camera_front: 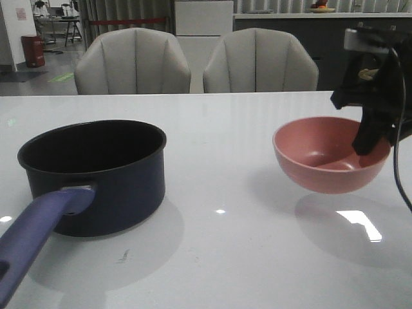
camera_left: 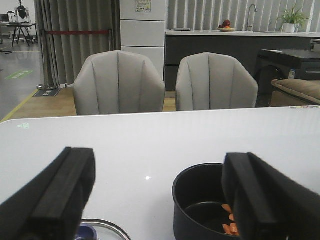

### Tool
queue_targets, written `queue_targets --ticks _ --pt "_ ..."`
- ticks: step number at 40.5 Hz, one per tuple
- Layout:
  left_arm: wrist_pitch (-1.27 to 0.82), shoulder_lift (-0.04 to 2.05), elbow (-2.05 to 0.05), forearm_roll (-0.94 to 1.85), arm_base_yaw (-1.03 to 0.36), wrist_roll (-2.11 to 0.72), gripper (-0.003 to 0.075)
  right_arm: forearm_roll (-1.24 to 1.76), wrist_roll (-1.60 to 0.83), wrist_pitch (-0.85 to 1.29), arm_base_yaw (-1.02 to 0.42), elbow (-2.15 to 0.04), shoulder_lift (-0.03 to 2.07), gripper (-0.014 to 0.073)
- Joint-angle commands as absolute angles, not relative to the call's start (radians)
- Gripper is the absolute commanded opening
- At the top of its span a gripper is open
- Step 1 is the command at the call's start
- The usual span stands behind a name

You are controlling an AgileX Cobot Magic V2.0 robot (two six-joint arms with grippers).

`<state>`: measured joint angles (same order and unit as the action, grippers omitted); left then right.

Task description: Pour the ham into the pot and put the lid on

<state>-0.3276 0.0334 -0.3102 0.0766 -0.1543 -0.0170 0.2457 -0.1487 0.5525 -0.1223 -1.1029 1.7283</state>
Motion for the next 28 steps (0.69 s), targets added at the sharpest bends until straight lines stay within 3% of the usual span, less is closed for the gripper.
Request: queue_targets --ticks 1,6,14,28 --pt "-0.254 0.045 -0.335 0.084 -0.162 -0.017 0.0565 0.262 -0.151 0.508 -0.114 -1.135 1.730 0.0141" --pt "-0.254 0.045 -0.335 0.084 -0.162 -0.017 0.0565 0.262 -0.151 0.491 -0.114 -1.135 1.755 0.0213" --pt "-0.254 0.045 -0.335 0.084 -0.162 -0.017 0.0565 0.246 -0.152 0.513 -0.114 -1.160 1.746 0.0457" --pt "-0.254 0.045 -0.335 0.084 -0.162 -0.017 0.0565 0.243 -0.241 0.533 -0.118 -1.164 1.512 0.0470"
